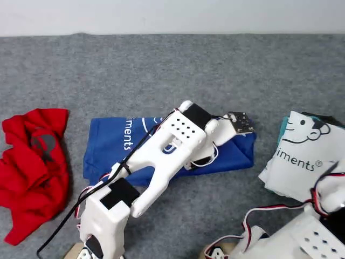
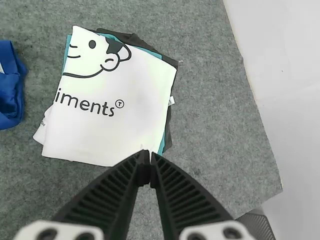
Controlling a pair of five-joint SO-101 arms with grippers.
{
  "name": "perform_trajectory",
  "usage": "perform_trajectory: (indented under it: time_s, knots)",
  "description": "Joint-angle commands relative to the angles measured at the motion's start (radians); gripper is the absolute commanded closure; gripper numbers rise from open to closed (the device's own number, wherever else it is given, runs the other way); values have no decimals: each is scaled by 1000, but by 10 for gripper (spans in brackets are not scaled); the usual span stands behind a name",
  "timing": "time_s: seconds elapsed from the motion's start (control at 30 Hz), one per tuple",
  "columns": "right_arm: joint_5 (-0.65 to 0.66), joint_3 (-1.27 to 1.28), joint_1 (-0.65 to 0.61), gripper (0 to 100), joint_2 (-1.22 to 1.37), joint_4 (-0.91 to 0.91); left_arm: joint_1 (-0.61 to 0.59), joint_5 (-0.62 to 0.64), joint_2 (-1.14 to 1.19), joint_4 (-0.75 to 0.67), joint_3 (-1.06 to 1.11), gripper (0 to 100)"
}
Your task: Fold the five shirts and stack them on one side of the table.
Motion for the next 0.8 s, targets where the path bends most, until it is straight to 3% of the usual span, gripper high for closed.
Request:
perform_trajectory:
  time_s: [0.0, 0.13, 0.27, 0.43, 0.77]
  knots:
    - [8, -2, 12, 990, -12, 41, -8, 11, -12, -87, 18, 949]
    - [8, -2, 12, 990, -12, 41, -63, 11, 112, -175, 39, 949]
    - [8, -2, 12, 990, -12, 41, -129, 9, 226, -172, 30, 952]
    - [8, -2, 8, 990, -12, 41, -176, 8, 196, -121, 8, 953]
    - [6, -2, 10, 990, -12, 41, -163, 9, 64, -69, 8, 953]
